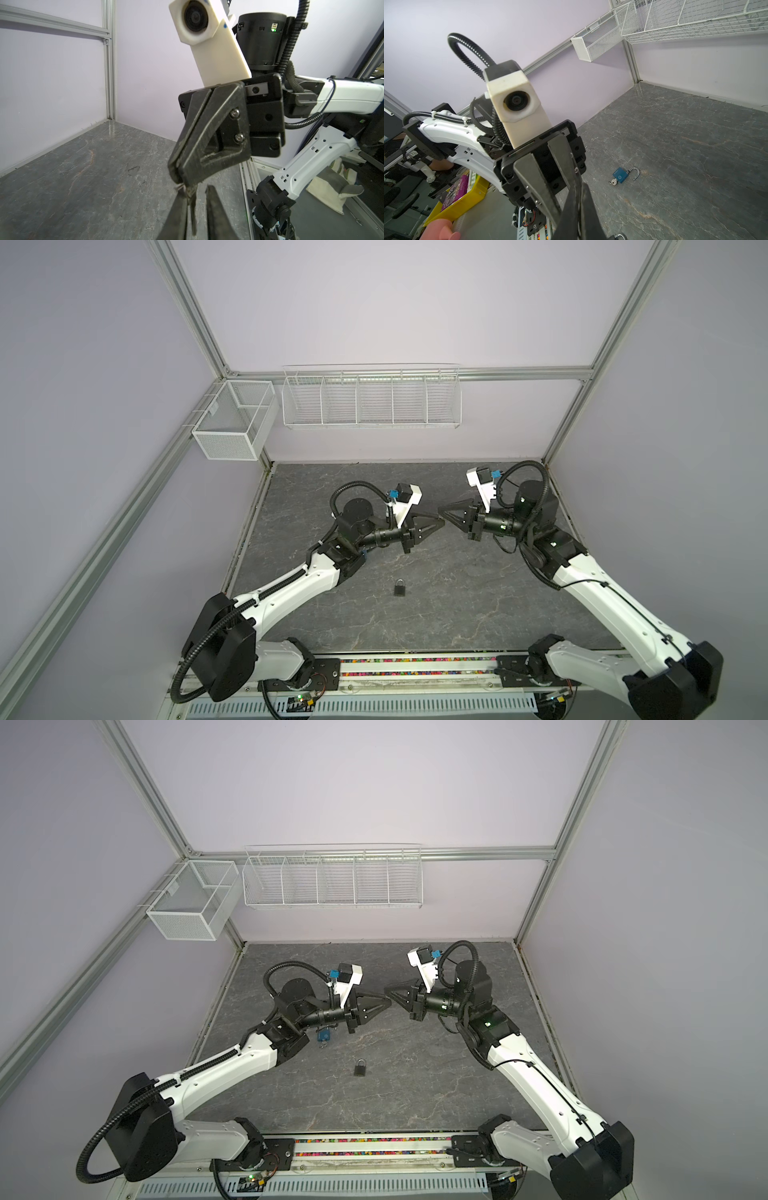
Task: Unlock with the key
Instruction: 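Open the right gripper and draw it back while the left gripper holds the key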
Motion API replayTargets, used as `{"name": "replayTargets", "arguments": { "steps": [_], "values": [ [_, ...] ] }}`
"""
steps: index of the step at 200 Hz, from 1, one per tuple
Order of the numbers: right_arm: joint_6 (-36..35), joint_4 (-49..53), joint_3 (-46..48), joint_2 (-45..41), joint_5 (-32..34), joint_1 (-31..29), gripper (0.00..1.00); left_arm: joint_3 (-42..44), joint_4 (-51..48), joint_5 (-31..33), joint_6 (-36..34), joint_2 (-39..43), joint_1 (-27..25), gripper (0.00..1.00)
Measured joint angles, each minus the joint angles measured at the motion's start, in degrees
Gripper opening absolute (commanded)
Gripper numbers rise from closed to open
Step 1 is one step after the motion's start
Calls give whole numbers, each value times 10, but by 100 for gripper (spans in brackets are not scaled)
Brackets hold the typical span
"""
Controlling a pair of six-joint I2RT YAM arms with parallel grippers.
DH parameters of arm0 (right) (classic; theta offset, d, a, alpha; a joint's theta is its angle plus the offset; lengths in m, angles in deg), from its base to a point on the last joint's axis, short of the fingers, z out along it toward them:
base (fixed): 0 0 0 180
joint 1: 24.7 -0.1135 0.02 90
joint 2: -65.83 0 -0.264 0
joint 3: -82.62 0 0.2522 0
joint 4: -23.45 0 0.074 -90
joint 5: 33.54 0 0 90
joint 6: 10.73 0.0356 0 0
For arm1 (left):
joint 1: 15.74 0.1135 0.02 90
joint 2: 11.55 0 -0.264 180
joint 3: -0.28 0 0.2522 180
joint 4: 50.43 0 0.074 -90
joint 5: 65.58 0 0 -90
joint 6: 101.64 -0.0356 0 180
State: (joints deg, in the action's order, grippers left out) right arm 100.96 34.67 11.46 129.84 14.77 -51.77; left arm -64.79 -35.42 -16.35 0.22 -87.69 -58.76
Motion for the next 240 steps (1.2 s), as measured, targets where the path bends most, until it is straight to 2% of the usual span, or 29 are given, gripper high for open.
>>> {"name": "replayTargets", "arguments": {
  "steps": [25, 49, 69, 80, 117, 152, 183, 215, 240],
  "values": [
    [9, -5, 0, 0, 7, 0, 6, 0, 4, 3, 2, 0, 0, 29],
    [19, -12, 0, 2, 19, 0, 7, 2, 10, 14, 10, 0, 0, 40],
    [35, -21, 0, 7, 28, 0, 7, 14, 18, 37, 24, 4, 0, 45],
    [46, -28, 1, 12, 34, 0, 7, 27, 25, 54, 38, 6, 0, 51],
    [98, -62, 12, 27, 60, 0, 7, 72, 65, 107, 122, 13, 0, 53],
    [148, -104, 24, 40, 79, -10, 7, 98, 134, 145, 230, 13, 0, 53],
    [181, -134, 32, 42, 96, -22, 7, 114, 242, 158, 334, -10, 0, 49],
    [205, -156, 37, 42, 115, -26, 7, 124, 334, 172, 419, -59, 0, 39],
    [216, -167, 38, 43, 126, -31, 7, 124, 369, 178, 452, -84, -2, 31]
  ]
}}
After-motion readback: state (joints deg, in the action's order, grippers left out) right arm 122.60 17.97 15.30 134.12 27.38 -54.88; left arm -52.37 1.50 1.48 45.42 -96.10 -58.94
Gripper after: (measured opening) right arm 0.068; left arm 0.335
